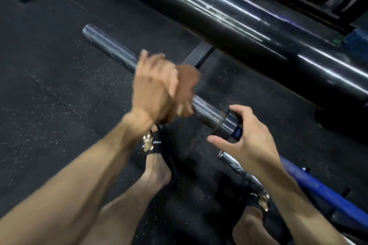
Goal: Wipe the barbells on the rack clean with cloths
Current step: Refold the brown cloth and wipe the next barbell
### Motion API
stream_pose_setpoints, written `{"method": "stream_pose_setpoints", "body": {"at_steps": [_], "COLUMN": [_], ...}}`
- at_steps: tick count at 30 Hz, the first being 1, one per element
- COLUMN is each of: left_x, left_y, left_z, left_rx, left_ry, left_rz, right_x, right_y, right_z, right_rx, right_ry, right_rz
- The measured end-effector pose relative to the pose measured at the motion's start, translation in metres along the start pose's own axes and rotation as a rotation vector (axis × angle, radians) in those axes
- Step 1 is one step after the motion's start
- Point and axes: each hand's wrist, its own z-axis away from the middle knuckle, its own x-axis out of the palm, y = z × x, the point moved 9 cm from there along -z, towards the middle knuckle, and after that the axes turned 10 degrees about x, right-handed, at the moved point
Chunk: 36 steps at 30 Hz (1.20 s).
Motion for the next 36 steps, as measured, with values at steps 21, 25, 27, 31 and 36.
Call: {"method": "stream_pose_setpoints", "body": {"at_steps": [21,25,27,31,36], "left_x": [0.006,-0.001,0.001,0.003,-0.002], "left_y": [0.012,0.025,0.086,0.076,0.010], "left_z": [0.009,0.010,0.022,0.021,0.014], "left_rx": [0.196,-0.015,0.200,0.357,-0.084], "left_ry": [0.036,0.063,0.055,0.040,0.141], "left_rz": [0.057,0.088,0.179,0.202,0.109], "right_x": [-0.002,-0.002,-0.002,0.000,0.004], "right_y": [0.001,-0.001,-0.003,0.001,0.003], "right_z": [-0.003,-0.006,-0.007,-0.009,-0.010], "right_rx": [0.002,-0.011,-0.024,-0.015,0.042], "right_ry": [-0.075,-0.111,-0.124,-0.162,-0.231], "right_rz": [-0.060,-0.010,0.011,0.019,0.004]}}
